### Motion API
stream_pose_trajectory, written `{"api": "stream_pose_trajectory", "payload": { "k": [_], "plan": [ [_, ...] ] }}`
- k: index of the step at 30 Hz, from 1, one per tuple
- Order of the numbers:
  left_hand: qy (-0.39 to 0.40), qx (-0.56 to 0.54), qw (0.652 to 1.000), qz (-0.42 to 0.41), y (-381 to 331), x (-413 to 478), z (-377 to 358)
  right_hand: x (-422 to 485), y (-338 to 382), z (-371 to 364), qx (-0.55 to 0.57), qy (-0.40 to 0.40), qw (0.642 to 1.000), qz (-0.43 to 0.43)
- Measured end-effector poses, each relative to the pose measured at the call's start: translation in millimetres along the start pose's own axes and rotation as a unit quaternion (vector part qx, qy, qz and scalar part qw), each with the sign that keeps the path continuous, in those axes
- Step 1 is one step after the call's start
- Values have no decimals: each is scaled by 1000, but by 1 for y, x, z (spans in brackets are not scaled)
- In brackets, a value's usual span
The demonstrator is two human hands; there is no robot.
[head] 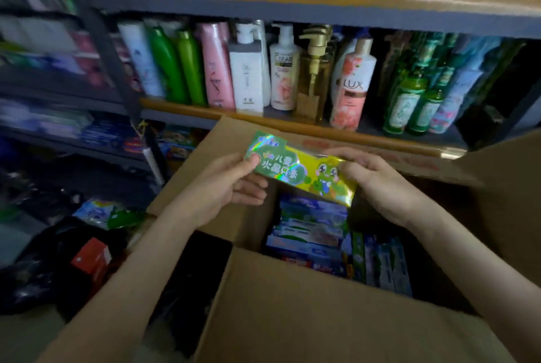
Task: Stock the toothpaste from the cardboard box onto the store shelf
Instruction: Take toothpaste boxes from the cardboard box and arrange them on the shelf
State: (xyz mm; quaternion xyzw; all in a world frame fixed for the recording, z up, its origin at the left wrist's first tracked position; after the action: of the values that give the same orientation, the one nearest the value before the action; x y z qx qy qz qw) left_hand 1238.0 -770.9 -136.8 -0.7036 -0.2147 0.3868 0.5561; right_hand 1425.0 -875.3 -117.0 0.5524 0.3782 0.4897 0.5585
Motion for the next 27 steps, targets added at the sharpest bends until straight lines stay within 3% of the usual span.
{"api": "stream_pose_trajectory", "payload": {
  "k": [8, 14, 20, 27],
  "plan": [
    [-154, -74, 984, -53, 1, -87, 109, 16, 26, -125, 14, 100, 995, -2],
    [-235, -147, 959, -52, 13, -131, 233, 58, 45, -240, -93, 153, 984, 21],
    [-323, -41, 940, -99, 9, -168, 393, 117, 46, -401, -73, 187, 980, 12],
    [-373, 11, 919, -125, -23, -171, 540, 190, 66, -528, -92, 136, 985, 53]
  ]
}}
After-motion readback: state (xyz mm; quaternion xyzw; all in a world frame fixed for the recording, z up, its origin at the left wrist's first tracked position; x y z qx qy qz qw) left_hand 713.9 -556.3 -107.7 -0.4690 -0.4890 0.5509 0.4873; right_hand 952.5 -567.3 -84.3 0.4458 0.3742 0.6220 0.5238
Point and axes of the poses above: each hand's wrist, its own x-axis towards the middle knuckle, its own z-axis out of the back of the hand, y = z × x, the point moved 7 cm from there along x, towards the middle knuckle, and after that the axes turned 7 degrees about z, right-handed, at the moved point
